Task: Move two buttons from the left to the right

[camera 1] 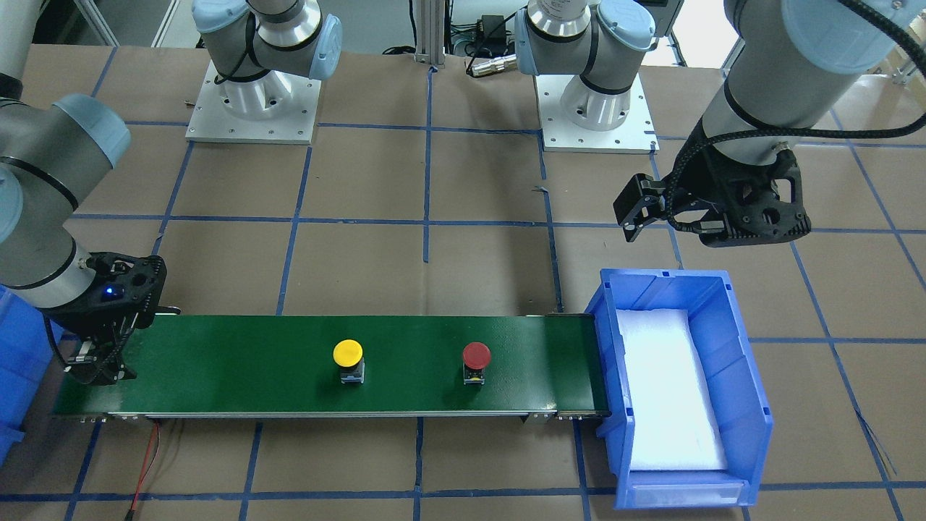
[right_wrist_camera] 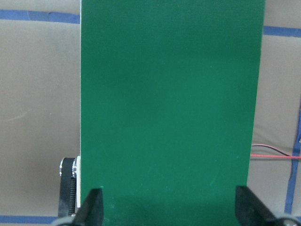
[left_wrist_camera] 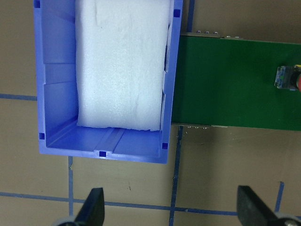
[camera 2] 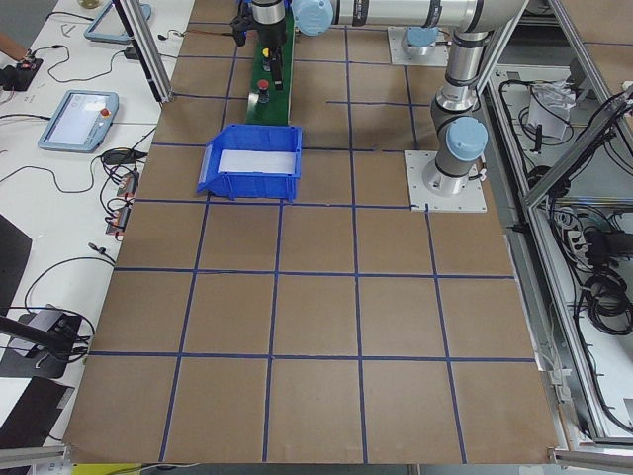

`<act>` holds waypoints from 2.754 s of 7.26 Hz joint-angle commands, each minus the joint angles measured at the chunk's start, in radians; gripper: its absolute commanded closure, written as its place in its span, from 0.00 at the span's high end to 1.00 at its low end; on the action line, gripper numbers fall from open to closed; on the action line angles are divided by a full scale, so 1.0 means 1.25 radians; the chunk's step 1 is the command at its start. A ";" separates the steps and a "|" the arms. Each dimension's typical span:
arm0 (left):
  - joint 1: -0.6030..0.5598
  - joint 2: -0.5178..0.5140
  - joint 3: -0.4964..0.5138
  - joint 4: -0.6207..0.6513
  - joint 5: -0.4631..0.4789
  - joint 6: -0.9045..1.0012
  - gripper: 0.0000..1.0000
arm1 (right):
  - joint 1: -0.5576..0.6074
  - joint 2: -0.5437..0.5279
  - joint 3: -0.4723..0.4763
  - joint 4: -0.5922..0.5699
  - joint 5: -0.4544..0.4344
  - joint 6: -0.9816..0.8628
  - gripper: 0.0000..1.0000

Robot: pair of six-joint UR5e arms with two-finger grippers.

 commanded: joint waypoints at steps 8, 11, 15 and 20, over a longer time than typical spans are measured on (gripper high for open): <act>-0.001 0.024 0.011 -0.066 -0.040 0.010 1.00 | 0.000 0.000 0.001 0.002 0.001 0.005 1.00; 0.001 0.023 0.012 -0.064 -0.038 0.010 1.00 | -0.005 0.001 -0.003 0.002 -0.007 0.002 1.00; 0.001 0.025 0.014 -0.058 -0.042 0.009 1.00 | -0.007 -0.003 -0.012 0.002 -0.034 0.009 1.00; 0.009 0.037 0.015 -0.059 -0.035 0.017 1.00 | -0.005 -0.003 -0.009 -0.002 -0.022 0.009 1.00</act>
